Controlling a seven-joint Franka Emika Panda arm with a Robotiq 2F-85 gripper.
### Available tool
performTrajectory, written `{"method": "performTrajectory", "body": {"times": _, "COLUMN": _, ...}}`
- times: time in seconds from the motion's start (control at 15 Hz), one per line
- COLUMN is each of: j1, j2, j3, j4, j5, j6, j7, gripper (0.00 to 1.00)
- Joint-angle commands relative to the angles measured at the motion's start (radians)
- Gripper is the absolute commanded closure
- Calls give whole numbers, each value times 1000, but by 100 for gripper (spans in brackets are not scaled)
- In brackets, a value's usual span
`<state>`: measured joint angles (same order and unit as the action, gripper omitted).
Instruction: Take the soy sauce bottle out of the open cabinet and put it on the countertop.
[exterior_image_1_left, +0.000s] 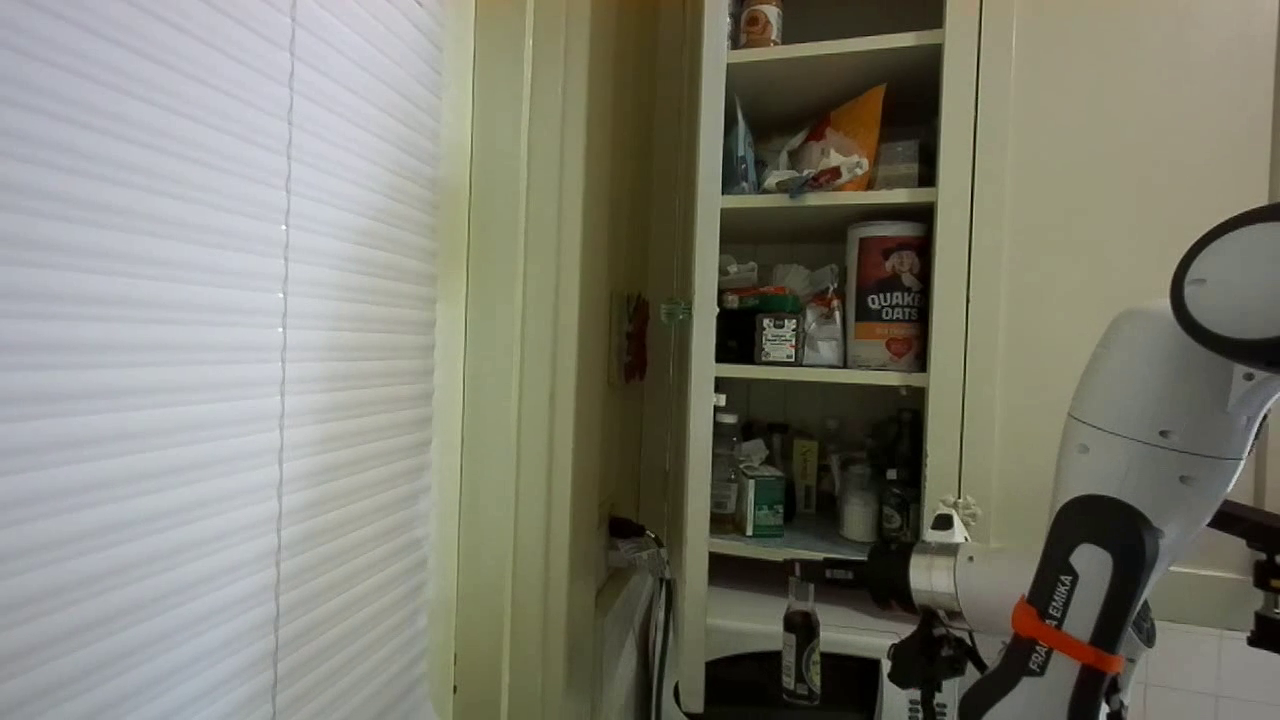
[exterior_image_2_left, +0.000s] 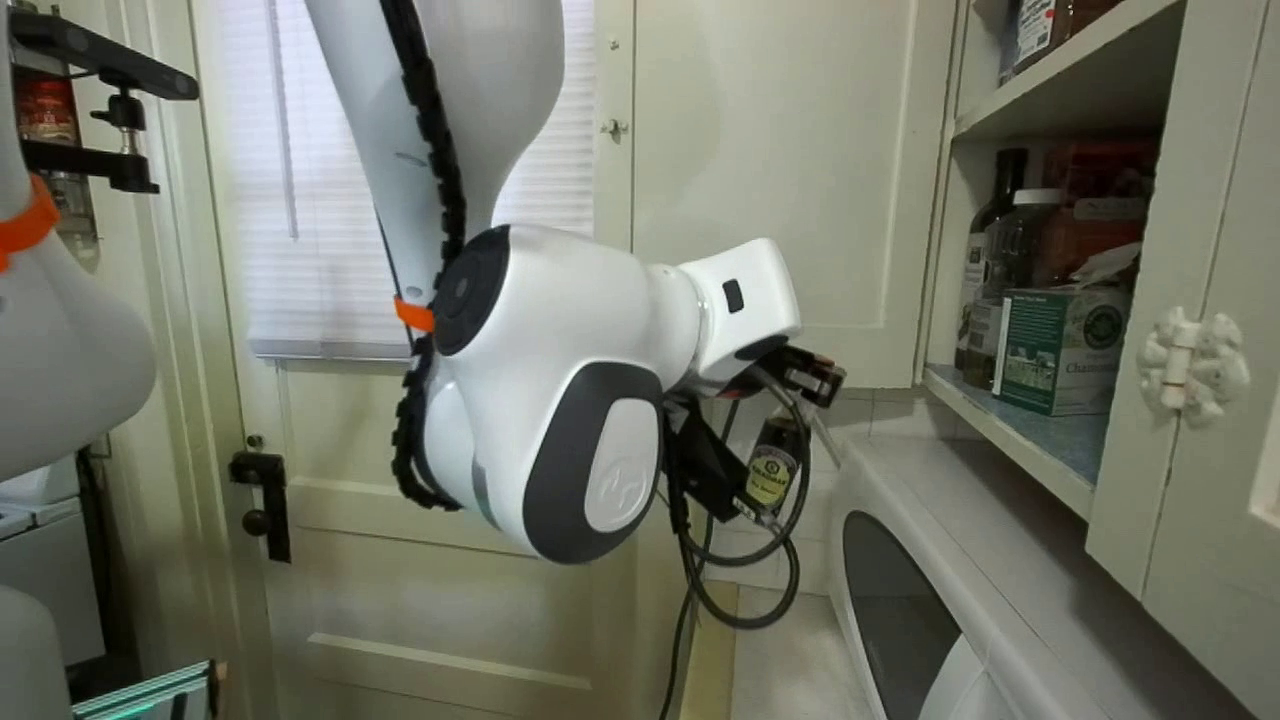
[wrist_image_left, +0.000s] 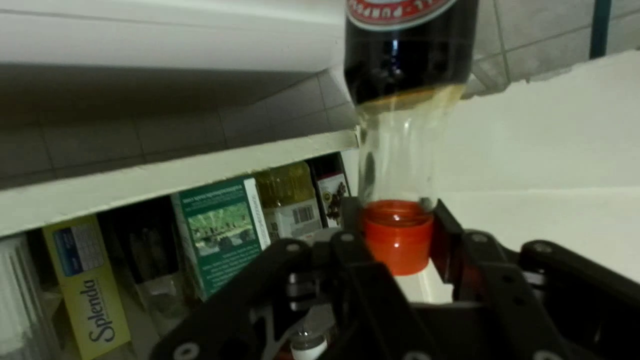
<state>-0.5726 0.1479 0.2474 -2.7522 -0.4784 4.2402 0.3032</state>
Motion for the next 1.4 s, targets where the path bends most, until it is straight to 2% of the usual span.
{"method": "performTrajectory", "body": {"times": 0.0, "j1": 14, "j2": 13, "j3": -27, "j4": -1, "j5": -10, "j6": 0, "j7": 0, "gripper": 65}}
{"method": "performTrajectory", "body": {"times": 0.2, "j1": 26, "j2": 24, "j3": -39, "j4": 3, "j5": -15, "j6": 0, "j7": 0, "gripper": 65}}
{"method": "performTrajectory", "body": {"times": 0.27, "j1": 29, "j2": 24, "j3": -39, "j4": 3, "j5": -15, "j6": 0, "j7": 0, "gripper": 90}}
{"method": "performTrajectory", "body": {"times": 0.8, "j1": -16, "j2": 126, "j3": 41, "j4": 50, "j5": -13, "j6": 8, "j7": -155, "gripper": 90}}
{"method": "performTrajectory", "body": {"times": 1.33, "j1": -215, "j2": 296, "j3": 253, "j4": 139, "j5": -38, "j6": 7, "j7": -365, "gripper": 90}}
